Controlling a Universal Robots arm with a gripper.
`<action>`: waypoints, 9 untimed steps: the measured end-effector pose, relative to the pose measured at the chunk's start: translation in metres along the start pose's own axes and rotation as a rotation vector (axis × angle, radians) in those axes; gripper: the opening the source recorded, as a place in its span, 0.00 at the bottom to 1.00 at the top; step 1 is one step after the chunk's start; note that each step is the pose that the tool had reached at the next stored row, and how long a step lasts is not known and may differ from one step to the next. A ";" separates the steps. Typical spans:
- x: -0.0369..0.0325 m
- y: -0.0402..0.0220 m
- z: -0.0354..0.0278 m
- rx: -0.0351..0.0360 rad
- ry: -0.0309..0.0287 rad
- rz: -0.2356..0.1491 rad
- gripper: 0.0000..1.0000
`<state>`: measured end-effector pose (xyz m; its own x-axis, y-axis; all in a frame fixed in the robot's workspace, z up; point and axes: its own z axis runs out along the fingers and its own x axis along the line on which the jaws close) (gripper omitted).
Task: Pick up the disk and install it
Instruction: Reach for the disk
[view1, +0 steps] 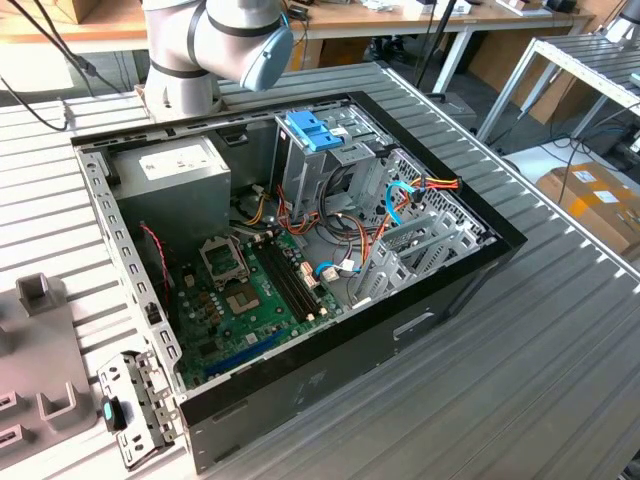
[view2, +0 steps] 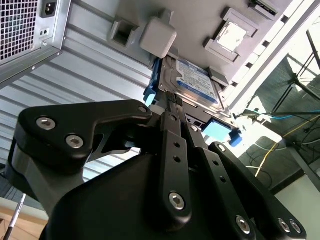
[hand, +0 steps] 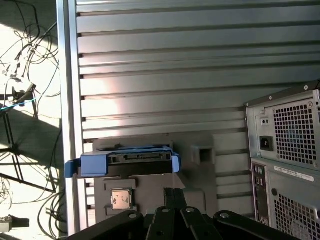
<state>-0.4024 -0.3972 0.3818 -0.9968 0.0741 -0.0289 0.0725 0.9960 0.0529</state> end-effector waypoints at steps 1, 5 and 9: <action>0.0008 0.0000 -0.0001 0.0000 0.0001 0.000 0.11; 0.0063 -0.0004 -0.0002 0.0000 0.0000 0.000 0.11; 0.0139 -0.0010 -0.0003 0.0000 0.0001 0.000 0.11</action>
<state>-0.4163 -0.3972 0.3816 -0.9968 0.0739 -0.0289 0.0723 0.9960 0.0529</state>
